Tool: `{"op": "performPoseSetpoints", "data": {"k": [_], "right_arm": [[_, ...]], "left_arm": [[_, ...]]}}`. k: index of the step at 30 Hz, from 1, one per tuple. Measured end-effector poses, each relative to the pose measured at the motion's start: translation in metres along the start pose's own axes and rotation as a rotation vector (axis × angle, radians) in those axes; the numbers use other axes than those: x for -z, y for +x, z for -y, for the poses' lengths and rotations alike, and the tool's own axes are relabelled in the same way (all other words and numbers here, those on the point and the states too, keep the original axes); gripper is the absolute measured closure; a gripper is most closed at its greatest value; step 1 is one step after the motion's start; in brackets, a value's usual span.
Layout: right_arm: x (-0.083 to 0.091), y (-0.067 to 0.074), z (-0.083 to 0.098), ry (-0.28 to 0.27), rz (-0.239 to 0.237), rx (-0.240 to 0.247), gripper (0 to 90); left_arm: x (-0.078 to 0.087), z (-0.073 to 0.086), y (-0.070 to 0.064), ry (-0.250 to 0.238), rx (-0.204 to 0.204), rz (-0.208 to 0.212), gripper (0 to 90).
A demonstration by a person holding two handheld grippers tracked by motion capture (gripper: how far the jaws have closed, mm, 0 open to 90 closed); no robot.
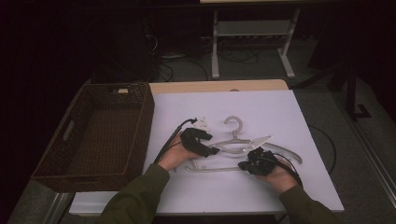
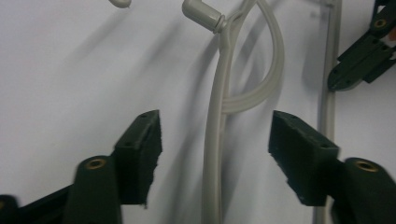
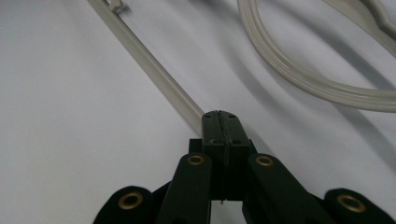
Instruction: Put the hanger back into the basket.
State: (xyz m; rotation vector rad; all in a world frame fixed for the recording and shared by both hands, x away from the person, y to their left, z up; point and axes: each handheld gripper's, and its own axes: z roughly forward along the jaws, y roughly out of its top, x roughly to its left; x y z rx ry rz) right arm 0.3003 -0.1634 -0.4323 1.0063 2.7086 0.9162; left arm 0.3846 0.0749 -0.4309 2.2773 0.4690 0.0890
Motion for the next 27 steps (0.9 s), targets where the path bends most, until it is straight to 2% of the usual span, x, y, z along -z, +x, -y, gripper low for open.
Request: {"op": "performPoseSetpoints", "data": {"k": [2,3,5,10,12,13,19,23,25,27], "right_arm": [[0.000,0.000,0.000,0.000,-0.001,-0.001,89.8],[0.000,0.000,0.000,0.000,-0.001,-0.002,89.8],[0.000,0.000,0.000,0.001,0.002,0.003,89.8],[0.001,-0.001,0.000,0.000,-0.003,0.001,89.8],[0.000,-0.001,0.000,-0.001,-0.001,0.001,89.8],[0.000,-0.001,0.000,-0.001,-0.002,0.001,89.8],[0.001,-0.001,0.000,0.002,-0.005,0.002,89.8],[0.001,-0.001,0.000,0.002,-0.004,0.002,89.8],[0.001,-0.001,0.000,0.002,-0.004,0.002,89.8],[0.001,-0.001,0.000,0.002,-0.004,0.003,89.8]], "left_arm": [[-0.002,-0.001,0.000,0.009,-0.008,-0.005,42.0],[-0.006,-0.002,0.000,0.035,-0.033,-0.015,44.0],[-0.008,-0.001,0.000,0.029,-0.022,-0.009,47.0],[-0.015,-0.001,0.001,0.062,-0.051,-0.002,54.7],[-0.015,-0.001,0.001,0.064,-0.055,-0.003,56.6],[-0.016,0.000,0.000,0.059,-0.051,-0.002,61.6],[-0.015,0.000,0.002,0.049,-0.045,0.006,71.3],[-0.015,0.000,0.002,0.049,-0.044,0.008,74.2],[-0.014,0.000,0.003,0.049,-0.045,0.016,79.8],[-0.015,0.000,0.002,0.046,-0.039,0.013,80.1]]}}
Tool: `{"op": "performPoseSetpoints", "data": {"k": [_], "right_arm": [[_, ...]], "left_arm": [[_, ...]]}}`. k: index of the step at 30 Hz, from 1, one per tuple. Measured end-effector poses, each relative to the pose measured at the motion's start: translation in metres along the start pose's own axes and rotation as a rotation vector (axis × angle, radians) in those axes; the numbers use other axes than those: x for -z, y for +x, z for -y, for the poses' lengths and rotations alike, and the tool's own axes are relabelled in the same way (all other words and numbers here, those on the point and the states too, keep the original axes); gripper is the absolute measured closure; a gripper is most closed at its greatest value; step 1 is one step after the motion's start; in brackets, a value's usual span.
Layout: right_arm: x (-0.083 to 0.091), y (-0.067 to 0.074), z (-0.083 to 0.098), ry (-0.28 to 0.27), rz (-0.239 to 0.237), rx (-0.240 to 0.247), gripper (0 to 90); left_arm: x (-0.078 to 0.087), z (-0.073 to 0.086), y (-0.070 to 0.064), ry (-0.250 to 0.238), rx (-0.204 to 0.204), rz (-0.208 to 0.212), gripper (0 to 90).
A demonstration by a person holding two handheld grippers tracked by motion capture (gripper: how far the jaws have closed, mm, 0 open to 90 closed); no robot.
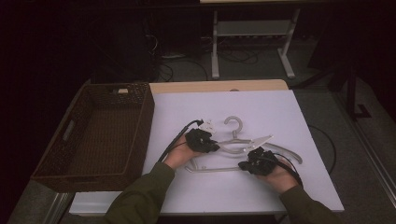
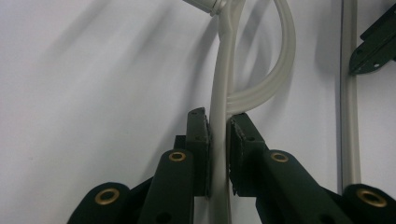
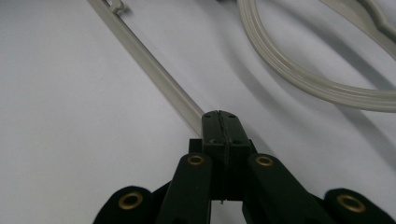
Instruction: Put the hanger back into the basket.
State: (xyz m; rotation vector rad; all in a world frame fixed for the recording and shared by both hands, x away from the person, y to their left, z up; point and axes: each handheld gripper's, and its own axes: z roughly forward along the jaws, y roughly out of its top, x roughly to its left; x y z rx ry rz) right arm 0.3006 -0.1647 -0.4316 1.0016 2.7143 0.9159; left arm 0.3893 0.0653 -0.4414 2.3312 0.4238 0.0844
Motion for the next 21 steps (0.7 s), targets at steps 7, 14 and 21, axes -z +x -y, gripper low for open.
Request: {"op": "performPoseSetpoints", "data": {"k": [7,14,21], "right_arm": [[0.000,0.000,0.000,0.001,0.000,-0.001,89.8],[0.009,0.000,0.001,-0.061,-0.013,-0.017,82.2],[0.024,0.002,0.007,-0.131,-0.007,-0.045,55.2]], "left_arm": [[0.000,0.000,-0.001,0.004,-0.017,-0.012,81.2],[0.003,0.001,0.002,0.001,0.021,0.016,82.2],[0.009,0.001,0.005,-0.010,0.059,0.027,82.5]]}}
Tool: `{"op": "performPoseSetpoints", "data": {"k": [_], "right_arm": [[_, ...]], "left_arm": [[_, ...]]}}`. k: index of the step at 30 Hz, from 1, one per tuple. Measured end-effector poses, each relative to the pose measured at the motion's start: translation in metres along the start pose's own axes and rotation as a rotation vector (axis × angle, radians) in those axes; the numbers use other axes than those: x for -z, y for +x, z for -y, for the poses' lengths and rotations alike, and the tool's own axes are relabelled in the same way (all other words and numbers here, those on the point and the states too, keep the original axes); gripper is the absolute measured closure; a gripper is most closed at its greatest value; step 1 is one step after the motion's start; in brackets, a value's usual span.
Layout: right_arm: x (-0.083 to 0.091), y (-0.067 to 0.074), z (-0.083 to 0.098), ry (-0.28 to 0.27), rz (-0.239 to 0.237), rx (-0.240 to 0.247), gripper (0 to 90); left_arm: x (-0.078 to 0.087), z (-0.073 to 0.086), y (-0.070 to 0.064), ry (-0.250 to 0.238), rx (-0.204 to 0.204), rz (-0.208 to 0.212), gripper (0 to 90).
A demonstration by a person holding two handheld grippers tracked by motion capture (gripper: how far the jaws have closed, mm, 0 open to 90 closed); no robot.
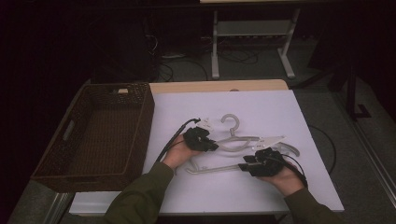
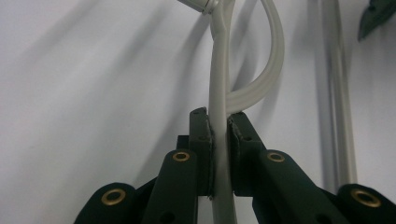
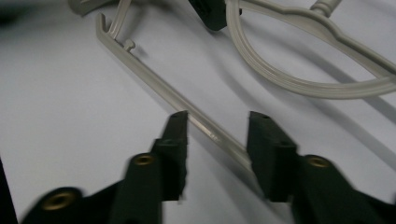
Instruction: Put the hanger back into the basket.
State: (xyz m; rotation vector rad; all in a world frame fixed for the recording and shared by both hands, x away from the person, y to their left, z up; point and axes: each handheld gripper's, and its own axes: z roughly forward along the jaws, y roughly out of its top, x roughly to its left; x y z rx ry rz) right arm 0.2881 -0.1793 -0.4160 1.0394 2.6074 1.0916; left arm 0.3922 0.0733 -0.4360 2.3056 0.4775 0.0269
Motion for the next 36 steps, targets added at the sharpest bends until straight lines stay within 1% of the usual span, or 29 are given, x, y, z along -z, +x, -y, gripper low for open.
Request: {"op": "performPoseSetpoints", "data": {"k": [1,2,3,4,7,8,9,10,11,14,15,16,17,18,20,21,22,23,24,25,26,27,30,31,32,33,34,35,36], "right_arm": [[0.003,0.001,0.001,-0.027,0.007,0.004,44.5],[0.003,0.001,0.001,-0.027,0.007,0.004,44.5],[0.005,0.001,0.000,-0.049,0.019,0.003,35.4],[0.005,0.001,0.000,-0.049,0.019,0.003,35.4],[0.008,0.003,0.000,-0.079,0.031,0.007,25.0],[0.008,0.003,-0.001,-0.093,0.039,0.012,22.4],[0.010,0.003,-0.002,-0.113,0.040,0.016,20.6],[0.010,0.003,-0.002,-0.113,0.040,0.016,20.6],[0.013,0.005,-0.001,-0.134,0.052,0.015,18.5],[0.018,0.008,0.004,-0.146,0.048,0.019,17.7],[0.023,0.010,0.010,-0.159,0.047,0.016,16.5],[0.023,0.010,0.010,-0.159,0.047,0.016,16.5],[0.026,0.010,0.016,-0.166,0.049,0.026,15.3],[0.026,0.010,0.016,-0.166,0.049,0.026,15.3],[0.028,0.010,0.021,-0.169,0.056,0.022,14.5],[0.030,0.008,0.025,-0.180,0.062,0.025,13.9],[0.030,0.008,0.025,-0.180,0.062,0.025,13.9],[0.031,0.006,0.026,-0.190,0.065,0.016,13.6],[0.031,0.006,0.026,-0.190,0.065,0.016,13.6],[0.031,0.004,0.026,-0.209,0.068,0.010,13.3],[0.031,0.004,0.026,-0.209,0.068,0.010,13.3],[0.031,0.004,0.026,-0.221,0.072,0.004,13.0],[0.031,0.004,0.026,-0.228,0.072,0.009,12.4],[0.031,0.003,0.026,-0.235,0.077,0.011,11.2],[0.031,0.003,0.026,-0.235,0.077,0.011,11.2],[0.031,0.003,0.026,-0.240,0.081,0.013,10.9],[0.031,0.003,0.026,-0.240,0.081,0.013,10.9],[0.031,0.003,0.026,-0.241,0.080,0.013,10.9],[0.032,0.003,0.026,-0.245,0.085,0.016,10.9]], "left_arm": [[0.004,-0.001,0.000,-0.007,0.013,-0.011,82.6],[0.004,-0.001,0.000,-0.007,0.013,-0.011,82.6],[0.009,-0.002,0.002,-0.007,0.018,-0.028,82.6],[0.009,-0.002,0.002,-0.007,0.018,-0.028,82.6],[0.016,-0.003,0.003,-0.006,0.038,-0.050,82.7],[0.019,-0.003,0.004,0.004,0.032,-0.058,82.7],[0.024,-0.004,0.003,-0.003,0.054,-0.079,82.7],[0.024,-0.004,0.003,-0.003,0.054,-0.079,82.7],[0.029,-0.007,0.003,-0.005,0.068,-0.092,82.7],[0.036,-0.010,0.002,-0.006,0.075,-0.109,82.7],[0.044,-0.013,0.001,-0.007,0.086,-0.124,82.7],[0.044,-0.013,0.001,-0.007,0.086,-0.124,82.7],[0.051,-0.016,-0.001,-0.010,0.092,-0.141,82.8],[0.051,-0.016,-0.001,-0.010,0.092,-0.141,82.7],[0.059,-0.019,-0.001,-0.005,0.096,-0.157,82.7],[0.067,-0.022,-0.002,0.003,0.099,-0.176,82.7],[0.067,-0.022,-0.002,0.003,0.099,-0.176,82.7],[0.074,-0.024,-0.002,0.002,0.119,-0.191,82.7],[0.074,-0.024,-0.002,0.002,0.119,-0.191,82.7],[0.082,-0.028,-0.003,0.005,0.133,-0.208,82.7],[0.082,-0.028,-0.003,0.005,0.133,-0.208,82.8],[0.090,-0.031,-0.003,0.000,0.141,-0.221,82.7],[0.094,-0.033,-0.003,-0.003,0.144,-0.225,82.7],[0.105,-0.035,-0.002,0.008,0.139,-0.237,82.7],[0.110,-0.037,-0.002,0.003,0.146,-0.246,82.7],[0.120,-0.039,-0.002,0.004,0.150,-0.265,82.7],[0.120,-0.039,-0.002,0.004,0.150,-0.265,82.7],[0.130,-0.041,-0.002,-0.003,0.154,-0.273,82.7],[0.135,-0.042,-0.002,-0.005,0.158,-0.281,82.7]]}}
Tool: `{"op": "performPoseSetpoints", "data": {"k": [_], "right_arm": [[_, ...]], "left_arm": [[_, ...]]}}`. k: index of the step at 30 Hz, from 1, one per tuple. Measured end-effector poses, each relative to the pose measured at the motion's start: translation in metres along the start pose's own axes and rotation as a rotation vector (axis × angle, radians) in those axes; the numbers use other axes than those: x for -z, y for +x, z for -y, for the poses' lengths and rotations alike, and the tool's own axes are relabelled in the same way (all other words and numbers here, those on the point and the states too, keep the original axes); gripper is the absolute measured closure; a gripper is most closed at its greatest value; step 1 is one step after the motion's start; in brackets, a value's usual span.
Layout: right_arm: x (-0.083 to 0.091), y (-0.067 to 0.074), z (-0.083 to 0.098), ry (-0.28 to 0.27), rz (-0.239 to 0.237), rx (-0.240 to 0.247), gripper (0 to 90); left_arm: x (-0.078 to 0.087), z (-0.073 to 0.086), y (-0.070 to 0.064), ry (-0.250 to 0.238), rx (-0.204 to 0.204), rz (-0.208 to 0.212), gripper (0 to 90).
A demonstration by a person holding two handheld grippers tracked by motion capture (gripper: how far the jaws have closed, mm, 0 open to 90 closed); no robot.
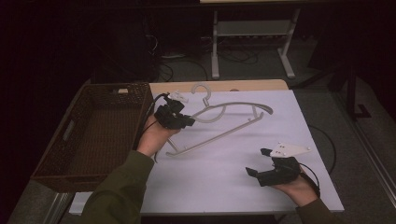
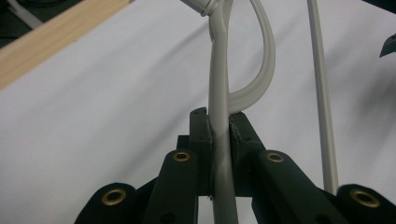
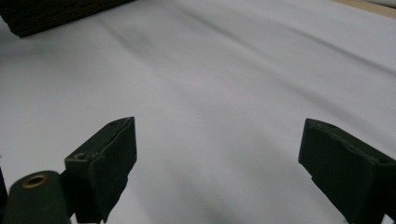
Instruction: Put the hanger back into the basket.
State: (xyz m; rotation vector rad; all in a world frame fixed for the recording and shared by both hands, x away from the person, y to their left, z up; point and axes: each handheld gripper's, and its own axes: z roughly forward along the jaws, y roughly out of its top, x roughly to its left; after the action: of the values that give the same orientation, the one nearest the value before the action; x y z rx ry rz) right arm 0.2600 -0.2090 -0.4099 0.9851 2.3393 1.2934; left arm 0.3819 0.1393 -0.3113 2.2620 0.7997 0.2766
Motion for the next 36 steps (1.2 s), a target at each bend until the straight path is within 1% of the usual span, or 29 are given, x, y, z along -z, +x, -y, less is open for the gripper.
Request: {"op": "performPoseSetpoints", "data": {"k": [1,3,5,6,7,8,9,10,11,12,13,14,15,16,17,19,20,21,22,23,25,26,27,29,30,32,33,34,36], "right_arm": [[0.000,0.000,0.000,-0.003,0.000,0.002,10.9],[0.000,0.000,0.000,0.002,0.003,0.001,10.9],[0.000,0.000,0.000,0.000,0.000,0.005,10.9],[0.000,0.001,0.000,0.005,-0.001,-0.002,10.9],[-0.001,0.001,0.000,0.005,-0.002,-0.001,10.9],[-0.001,0.001,0.000,0.005,-0.002,-0.001,10.9],[0.000,0.001,0.000,0.003,0.000,0.005,10.9],[0.000,0.001,0.000,0.003,-0.001,0.003,10.9],[0.000,0.001,0.000,0.002,-0.001,0.003,10.9],[0.000,0.001,0.000,0.002,-0.001,0.003,10.9],[0.000,0.001,0.000,0.009,-0.001,0.001,10.9],[-0.001,0.001,0.000,0.009,-0.002,0.002,10.9],[-0.001,0.001,0.000,0.009,-0.002,0.002,10.9],[-0.001,0.001,0.000,0.010,-0.001,0.002,10.9],[-0.001,0.001,0.000,0.011,0.000,0.002,10.9],[-0.001,0.001,0.000,0.011,-0.001,0.003,10.9],[-0.001,0.001,0.000,0.011,-0.001,0.003,10.9],[-0.001,0.001,0.000,0.013,0.000,0.003,10.9],[-0.001,0.001,0.000,0.013,0.000,0.003,10.9],[-0.001,0.002,0.000,0.016,0.000,-0.002,10.9],[-0.001,0.001,0.000,0.015,0.003,0.002,10.9],[-0.001,0.001,0.000,0.015,0.003,0.002,10.9],[-0.001,0.001,0.000,0.014,0.003,0.000,10.9],[-0.001,0.001,0.000,0.013,0.004,-0.001,10.9],[-0.001,0.001,0.000,0.013,0.004,-0.001,10.9],[-0.001,0.001,0.001,0.016,0.005,-0.003,10.8],[-0.001,0.001,0.001,0.014,0.005,0.001,10.8],[-0.001,0.001,0.000,0.014,0.008,0.002,10.8],[-0.001,0.001,0.001,0.013,0.007,0.000,10.7]], "left_arm": [[0.005,-0.001,0.001,-0.005,-0.001,-0.009,82.7],[0.016,-0.003,0.003,-0.027,0.011,-0.020,82.7],[0.027,-0.004,0.006,-0.025,0.004,-0.028,82.8],[0.032,-0.005,0.007,-0.027,0.010,-0.039,82.7],[0.032,-0.005,0.007,-0.027,0.010,-0.039,82.7],[0.037,-0.005,0.008,-0.031,0.009,-0.046,82.7],[0.046,-0.005,0.012,-0.033,0.009,-0.059,82.7],[0.051,-0.004,0.014,-0.036,0.011,-0.066,82.7],[0.051,-0.004,0.014,-0.036,0.011,-0.066,82.7],[0.055,-0.004,0.016,-0.038,0.008,-0.074,82.7],[0.062,-0.001,0.020,-0.047,0.018,-0.085,82.7],[0.062,-0.001,0.020,-0.047,0.018,-0.085,82.7],[0.068,0.002,0.025,-0.053,0.019,-0.091,82.7],[0.068,0.002,0.025,-0.053,0.019,-0.091,82.7],[0.074,0.006,0.029,-0.064,0.035,-0.097,82.7],[0.079,0.011,0.033,-0.074,0.051,-0.103,82.7],[0.079,0.011,0.033,-0.074,0.051,-0.103,82.8],[0.085,0.015,0.038,-0.075,0.054,-0.114,82.7],[0.085,0.015,0.038,-0.075,0.054,-0.114,82.7],[0.090,0.020,0.043,-0.081,0.065,-0.125,82.8],[0.096,0.025,0.048,-0.086,0.081,-0.133,82.8],[0.096,0.025,0.048,-0.086,0.081,-0.133,82.7],[0.102,0.030,0.053,-0.090,0.083,-0.146,82.7],[0.108,0.035,0.057,-0.095,0.094,-0.153,82.8],[0.108,0.035,0.057,-0.095,0.094,-0.153,82.7],[0.114,0.041,0.062,-0.100,0.098,-0.164,82.7],[0.120,0.046,0.067,-0.098,0.104,-0.174,82.7],[0.120,0.046,0.067,-0.098,0.104,-0.174,82.7],[0.126,0.052,0.071,-0.101,0.114,-0.185,82.7]]}}
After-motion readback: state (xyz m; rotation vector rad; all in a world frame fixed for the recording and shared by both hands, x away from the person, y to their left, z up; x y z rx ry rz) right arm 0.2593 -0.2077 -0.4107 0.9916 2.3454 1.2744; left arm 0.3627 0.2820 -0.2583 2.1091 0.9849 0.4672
